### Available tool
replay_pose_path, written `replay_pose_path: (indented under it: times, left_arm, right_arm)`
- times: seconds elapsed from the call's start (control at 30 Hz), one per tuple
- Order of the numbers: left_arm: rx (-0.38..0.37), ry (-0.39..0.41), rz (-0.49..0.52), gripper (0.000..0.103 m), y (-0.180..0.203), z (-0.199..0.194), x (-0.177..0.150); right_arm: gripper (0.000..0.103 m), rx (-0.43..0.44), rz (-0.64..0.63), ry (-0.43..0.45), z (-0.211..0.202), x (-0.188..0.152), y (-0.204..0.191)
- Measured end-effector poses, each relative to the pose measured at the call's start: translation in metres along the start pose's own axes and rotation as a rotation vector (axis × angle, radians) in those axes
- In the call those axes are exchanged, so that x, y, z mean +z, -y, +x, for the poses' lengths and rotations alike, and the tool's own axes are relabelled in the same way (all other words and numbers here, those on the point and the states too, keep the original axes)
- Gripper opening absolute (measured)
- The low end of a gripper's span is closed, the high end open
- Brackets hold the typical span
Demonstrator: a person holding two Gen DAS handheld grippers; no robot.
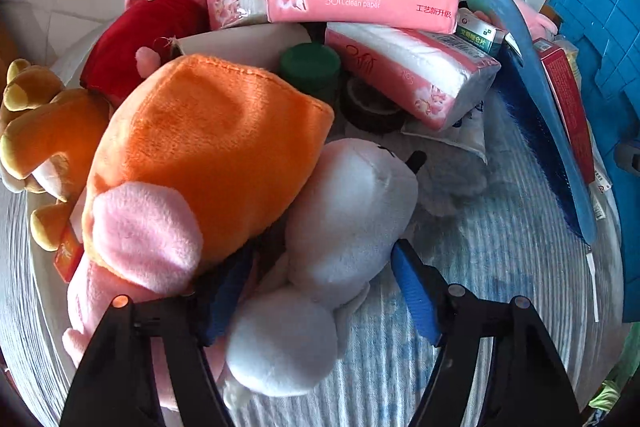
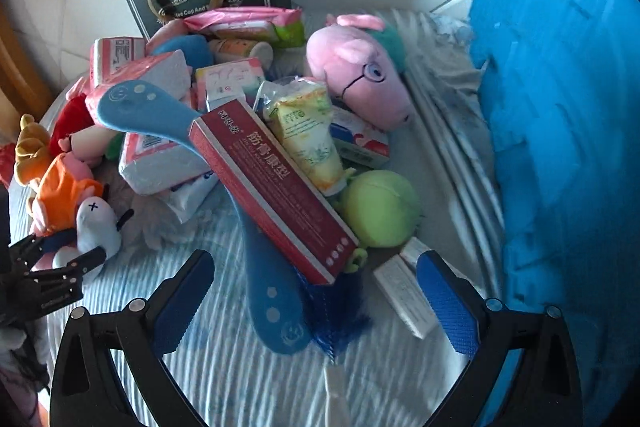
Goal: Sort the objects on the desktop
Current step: 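Grasp the white plush toy with the left tool while the right tool grasps the red box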
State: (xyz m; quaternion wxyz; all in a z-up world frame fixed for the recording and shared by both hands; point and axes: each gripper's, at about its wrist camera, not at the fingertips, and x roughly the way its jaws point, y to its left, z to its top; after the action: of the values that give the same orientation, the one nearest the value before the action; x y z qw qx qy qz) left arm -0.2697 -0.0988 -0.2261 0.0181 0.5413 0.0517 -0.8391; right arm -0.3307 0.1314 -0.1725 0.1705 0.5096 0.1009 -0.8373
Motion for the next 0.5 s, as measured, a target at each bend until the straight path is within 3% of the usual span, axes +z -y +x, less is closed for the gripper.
replay_pose_path:
  times: [0.1,0.17,0.23,0.37,0.5]
  left_arm:
    - [0.031,-0.025,0.036,0.071,0.009,0.012,0.001]
    - [0.070,-0.039,0.059,0.072,0.015,0.019,0.000]
    - [0.065,-0.030,0.038,0.072,0.015,0.019,-0.001]
    - [0.078,-0.034,0.015,0.077,0.016,0.020,-0.003]
    - [0.077,-0.028,0.018,0.074,0.017,0.017,-0.008]
  right_arm:
    - [0.099,0.005,-0.025,-0.012,0.017,0.009,-0.005]
    - [0.089,0.010,-0.027,-0.018,0.027,0.014,-0.006]
    - [0.078,0.014,-0.025,-0.024,0.036,0.019,-0.006]
    - [0.078,0.044,-0.018,-0.040,0.053,0.026,-0.007]
    - [0.076,0.071,-0.007,-0.039,0.062,0.030,-0.006]
